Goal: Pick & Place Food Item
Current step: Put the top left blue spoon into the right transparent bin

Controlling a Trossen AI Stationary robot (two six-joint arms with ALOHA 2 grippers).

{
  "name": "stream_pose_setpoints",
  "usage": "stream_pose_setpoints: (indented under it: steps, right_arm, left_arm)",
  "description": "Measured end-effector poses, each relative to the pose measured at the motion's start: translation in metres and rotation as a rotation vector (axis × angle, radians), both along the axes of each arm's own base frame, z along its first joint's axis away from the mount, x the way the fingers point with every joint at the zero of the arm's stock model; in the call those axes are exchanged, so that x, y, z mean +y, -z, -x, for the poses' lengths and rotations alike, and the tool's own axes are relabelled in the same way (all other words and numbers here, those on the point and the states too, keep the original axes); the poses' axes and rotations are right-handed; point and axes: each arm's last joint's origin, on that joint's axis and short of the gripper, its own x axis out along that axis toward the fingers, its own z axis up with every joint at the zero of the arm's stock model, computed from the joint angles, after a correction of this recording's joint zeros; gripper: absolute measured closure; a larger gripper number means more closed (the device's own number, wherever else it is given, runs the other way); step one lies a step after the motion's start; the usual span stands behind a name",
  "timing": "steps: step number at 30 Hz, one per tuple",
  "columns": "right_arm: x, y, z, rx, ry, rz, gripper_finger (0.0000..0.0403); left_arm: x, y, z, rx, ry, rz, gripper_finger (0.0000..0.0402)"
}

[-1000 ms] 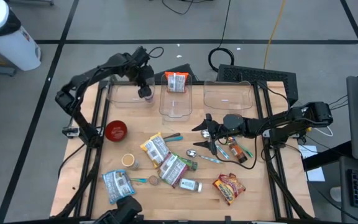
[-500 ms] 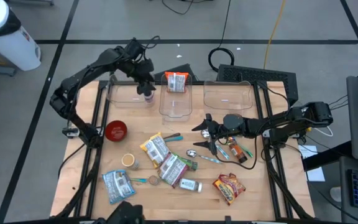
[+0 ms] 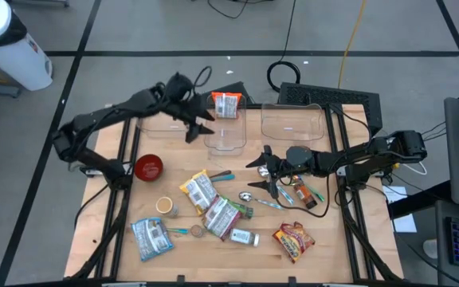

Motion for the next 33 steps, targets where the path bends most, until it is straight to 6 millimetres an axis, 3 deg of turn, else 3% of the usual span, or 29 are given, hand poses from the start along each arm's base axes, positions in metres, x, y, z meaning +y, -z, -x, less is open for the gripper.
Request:
stream_pose_setpoints:
  steps: [7,10,19,23,33]
  right_arm:
    - [-0.002,-0.001,0.000,-0.009,0.051,0.021,0.0094]
    - [-0.003,-0.001,0.000,-0.007,0.114,0.032,0.0094]
    - [-0.005,-0.002,-0.001,-0.023,0.173,0.036,0.0094]
    - [-0.005,-0.004,-0.001,-0.042,0.178,0.026,0.0094]
    - [-0.005,-0.009,-0.002,-0.090,0.197,-0.050,0.0094]
  left_arm:
    - [-0.047,0.051,0.005,-0.148,-0.137,0.037,0.0135]
    - [-0.067,0.063,0.012,-0.234,-0.164,-0.011,0.0135]
    - [-0.117,0.071,0.028,-0.611,-0.111,-0.088,0.0135]
    - [-0.127,0.074,0.035,-0.743,-0.071,-0.103,0.0135]
    - [-0.128,0.081,0.035,-0.707,-0.042,-0.146,0.0135]
